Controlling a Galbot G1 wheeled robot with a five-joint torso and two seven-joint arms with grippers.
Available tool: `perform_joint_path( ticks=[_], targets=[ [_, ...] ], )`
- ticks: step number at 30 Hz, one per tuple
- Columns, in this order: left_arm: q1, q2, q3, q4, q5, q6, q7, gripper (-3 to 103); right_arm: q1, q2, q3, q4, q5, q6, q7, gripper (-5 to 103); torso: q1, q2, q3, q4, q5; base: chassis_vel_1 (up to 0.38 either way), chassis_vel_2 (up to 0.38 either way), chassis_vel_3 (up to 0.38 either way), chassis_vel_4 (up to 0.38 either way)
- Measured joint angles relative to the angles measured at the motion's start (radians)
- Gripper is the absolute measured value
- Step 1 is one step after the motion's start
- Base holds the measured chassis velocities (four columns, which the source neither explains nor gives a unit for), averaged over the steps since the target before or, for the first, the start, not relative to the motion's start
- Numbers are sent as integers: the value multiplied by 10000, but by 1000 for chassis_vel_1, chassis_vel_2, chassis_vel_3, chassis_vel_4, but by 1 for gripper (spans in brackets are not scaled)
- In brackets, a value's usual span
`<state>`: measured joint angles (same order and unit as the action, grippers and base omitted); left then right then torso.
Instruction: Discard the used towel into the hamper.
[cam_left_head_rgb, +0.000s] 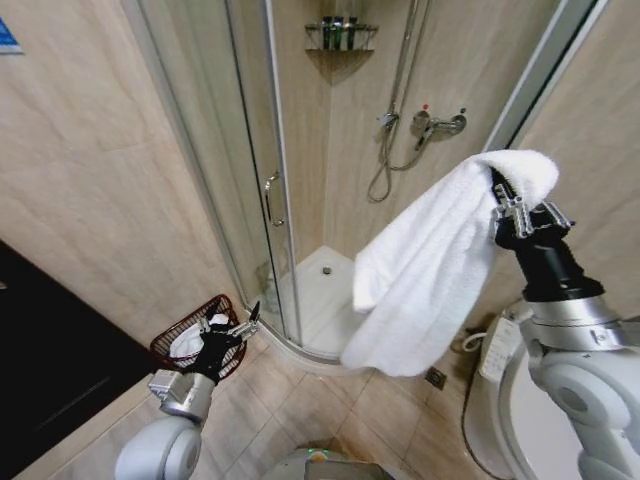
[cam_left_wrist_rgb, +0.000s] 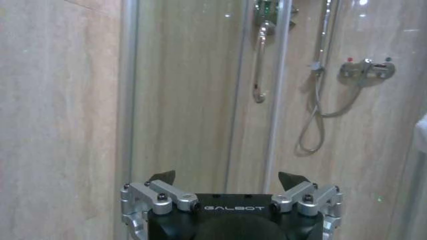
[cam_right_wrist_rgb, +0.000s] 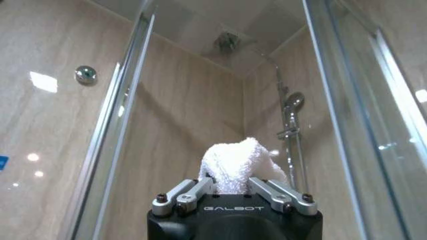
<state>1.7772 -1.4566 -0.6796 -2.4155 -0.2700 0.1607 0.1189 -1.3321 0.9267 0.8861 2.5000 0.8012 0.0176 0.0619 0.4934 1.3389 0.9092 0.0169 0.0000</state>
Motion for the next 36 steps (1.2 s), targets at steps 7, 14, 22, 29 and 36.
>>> perform_joint_path(
  ticks=[7, 14, 22, 29, 36],
  targets=[
    [1, 0, 0, 0, 0, -1, 0, 100, 43, 17, 10, 0, -156, -12, 90, 10, -9, -17, -10, 7, 0, 68, 66, 61, 56],
    [0, 0, 0, 0, 0, 0, 0, 100, -53, -44, 197, 0, -306, -37, 88, 10, -15, -27, -17, -2, -1, 0, 0, 0, 0],
    [0, 0, 0, 0, 0, 0, 0, 100, 51, -106, 94, 0, -315, -92, 97, 10, -18, -37, -21, 2, 0, 0, 0, 0, 0],
    [0, 0, 0, 0, 0, 0, 0, 100, -151, -27, 322, 0, -359, 33, -31, 10, -21, -42, -24, 1, -1, 45, 54, 54, 54],
    [0, 0, 0, 0, 0, 0, 0, 100, 57, 152, 142, 0, -548, -34, -12, 10, -22, -46, -26, 0, 1, 87, 72, 90, 77]
  ],
)
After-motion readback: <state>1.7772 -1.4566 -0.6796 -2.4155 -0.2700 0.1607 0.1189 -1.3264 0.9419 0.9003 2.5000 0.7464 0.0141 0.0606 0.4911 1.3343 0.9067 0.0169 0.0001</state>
